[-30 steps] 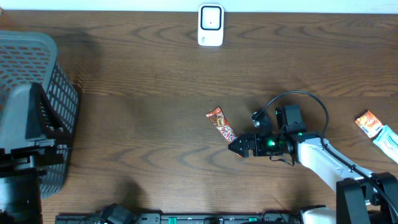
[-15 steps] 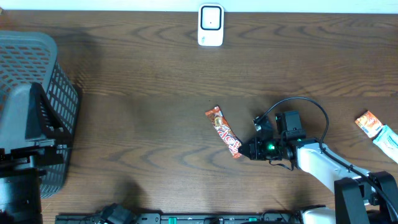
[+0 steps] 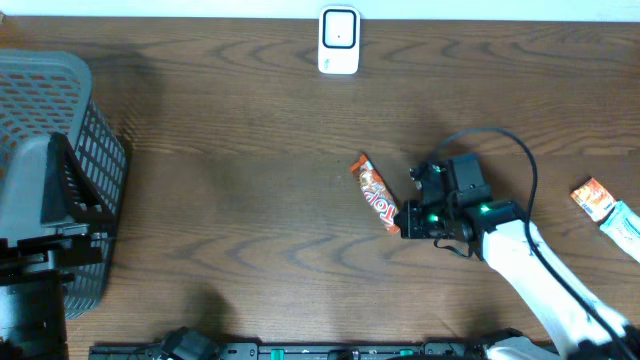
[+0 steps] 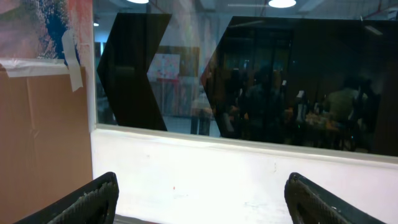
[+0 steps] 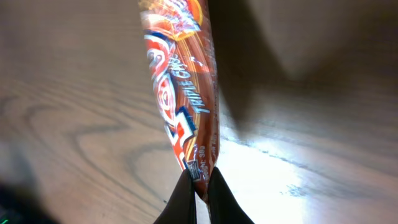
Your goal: Scan the item barcode
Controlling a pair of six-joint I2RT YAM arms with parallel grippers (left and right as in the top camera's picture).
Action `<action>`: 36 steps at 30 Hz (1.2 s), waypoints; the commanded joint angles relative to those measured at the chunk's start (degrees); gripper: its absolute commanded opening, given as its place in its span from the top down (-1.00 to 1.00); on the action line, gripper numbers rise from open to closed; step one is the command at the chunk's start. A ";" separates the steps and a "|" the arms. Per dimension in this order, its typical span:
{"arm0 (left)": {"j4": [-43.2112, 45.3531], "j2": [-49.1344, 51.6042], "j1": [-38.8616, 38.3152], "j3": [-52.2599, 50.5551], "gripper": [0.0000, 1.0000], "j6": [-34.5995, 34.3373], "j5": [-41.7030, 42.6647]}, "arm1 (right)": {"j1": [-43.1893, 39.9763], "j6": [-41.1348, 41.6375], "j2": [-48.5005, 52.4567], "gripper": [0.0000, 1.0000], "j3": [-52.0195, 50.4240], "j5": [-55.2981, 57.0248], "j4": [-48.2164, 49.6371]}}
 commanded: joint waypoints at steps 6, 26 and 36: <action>-0.09 -0.37 0.20 -0.15 -0.71 -0.52 0.28 | 28.15 16.09 -1.92 0.97 8.90 44.37 -13.99; -0.09 -0.37 0.20 -0.15 -0.71 -0.52 0.31 | 57.07 16.24 21.44 0.98 17.16 46.66 -12.85; -0.11 -0.37 0.20 -0.15 -0.71 -0.52 0.31 | 61.53 10.54 21.64 0.93 20.52 43.32 -11.02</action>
